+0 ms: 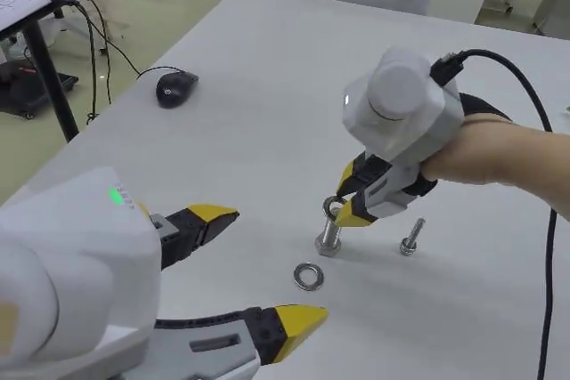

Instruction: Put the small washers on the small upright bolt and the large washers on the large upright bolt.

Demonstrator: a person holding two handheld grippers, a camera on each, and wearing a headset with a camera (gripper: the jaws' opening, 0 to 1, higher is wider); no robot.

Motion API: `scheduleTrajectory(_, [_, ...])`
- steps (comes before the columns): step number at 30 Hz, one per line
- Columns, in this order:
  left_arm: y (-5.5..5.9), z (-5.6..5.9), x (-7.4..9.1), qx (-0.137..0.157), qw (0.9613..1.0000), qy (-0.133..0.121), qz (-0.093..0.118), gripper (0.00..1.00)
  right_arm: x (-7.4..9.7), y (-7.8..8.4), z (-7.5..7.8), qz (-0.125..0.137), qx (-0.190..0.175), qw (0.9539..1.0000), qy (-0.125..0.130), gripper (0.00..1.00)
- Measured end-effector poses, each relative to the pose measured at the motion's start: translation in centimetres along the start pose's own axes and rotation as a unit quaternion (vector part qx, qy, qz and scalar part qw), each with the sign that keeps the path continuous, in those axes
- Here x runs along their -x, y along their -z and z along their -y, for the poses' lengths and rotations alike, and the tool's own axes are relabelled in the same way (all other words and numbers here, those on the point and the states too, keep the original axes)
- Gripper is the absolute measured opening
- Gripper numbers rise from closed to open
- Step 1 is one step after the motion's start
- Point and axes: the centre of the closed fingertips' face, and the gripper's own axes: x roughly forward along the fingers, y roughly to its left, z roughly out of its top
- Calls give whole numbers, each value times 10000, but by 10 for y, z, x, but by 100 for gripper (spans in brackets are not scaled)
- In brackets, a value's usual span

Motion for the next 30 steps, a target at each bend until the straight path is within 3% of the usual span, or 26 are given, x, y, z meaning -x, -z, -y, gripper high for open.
scheduleTrajectory(12, [0,-1,-4,56,10000,-5,-15,65,-25,13,0,-321,215,9992,-122,22])
scheduleTrajectory(19, [1,1,-6,114,9999,16,13,65,-41,19,-6,-361,245,9988,-235,22])
scheduleTrajectory(30, [5,2,-7,138,9999,-15,-71,65,-48,25,-8,-332,275,9986,-304,23])
